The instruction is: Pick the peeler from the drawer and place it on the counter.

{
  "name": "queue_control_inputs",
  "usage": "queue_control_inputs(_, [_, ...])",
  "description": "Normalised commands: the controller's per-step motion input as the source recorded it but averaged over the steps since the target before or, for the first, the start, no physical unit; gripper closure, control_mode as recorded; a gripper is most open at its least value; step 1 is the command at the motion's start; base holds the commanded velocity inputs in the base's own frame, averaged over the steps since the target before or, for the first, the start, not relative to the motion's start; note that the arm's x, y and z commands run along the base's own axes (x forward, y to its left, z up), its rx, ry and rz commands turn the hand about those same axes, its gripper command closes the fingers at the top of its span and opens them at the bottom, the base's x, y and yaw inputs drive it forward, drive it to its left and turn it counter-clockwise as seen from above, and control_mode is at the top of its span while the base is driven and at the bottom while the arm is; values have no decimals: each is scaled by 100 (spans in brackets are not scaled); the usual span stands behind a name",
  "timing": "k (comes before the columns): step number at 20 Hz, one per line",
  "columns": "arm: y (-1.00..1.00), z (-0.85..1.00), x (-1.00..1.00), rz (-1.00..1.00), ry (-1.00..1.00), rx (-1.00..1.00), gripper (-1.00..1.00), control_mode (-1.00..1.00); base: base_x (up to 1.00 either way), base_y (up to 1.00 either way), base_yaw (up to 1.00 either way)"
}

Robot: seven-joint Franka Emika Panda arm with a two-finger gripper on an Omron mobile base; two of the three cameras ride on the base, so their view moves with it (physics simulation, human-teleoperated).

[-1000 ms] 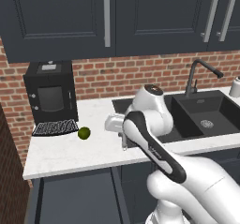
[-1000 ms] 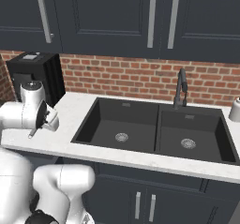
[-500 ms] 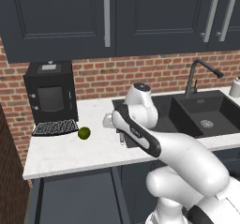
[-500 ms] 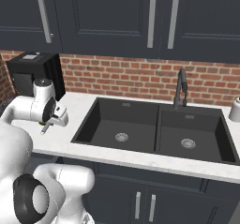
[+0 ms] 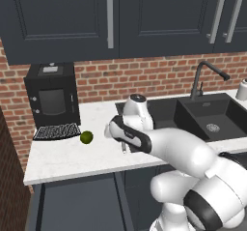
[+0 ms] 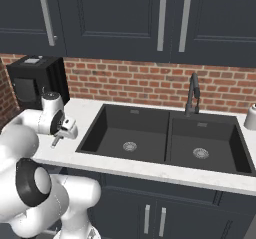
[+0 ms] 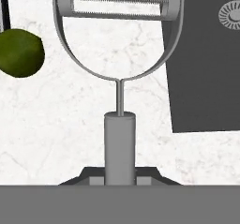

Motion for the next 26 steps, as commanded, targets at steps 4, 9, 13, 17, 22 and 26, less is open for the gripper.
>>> queue_control_inputs(4, [0, -46, 15, 0, 0, -5, 100, -100, 0, 0, 0])
queue_control_inputs(9, [0, -47, 11, 0, 0, -3, 100, -100, 0, 0, 0])
queue_control_inputs(13, [0, -56, 13, 0, 0, -5, -100, -100, 0, 0, 0])
queue_control_inputs(17, [0, -36, 22, 0, 0, -2, -100, -100, 0, 0, 0])
queue_control_inputs(22, [0, -18, 36, 0, 0, 0, -100, -100, 0, 0, 0])
queue_control_inputs(26, [0, 0, 32, 0, -2, 1, -100, -100, 0, 0, 0])
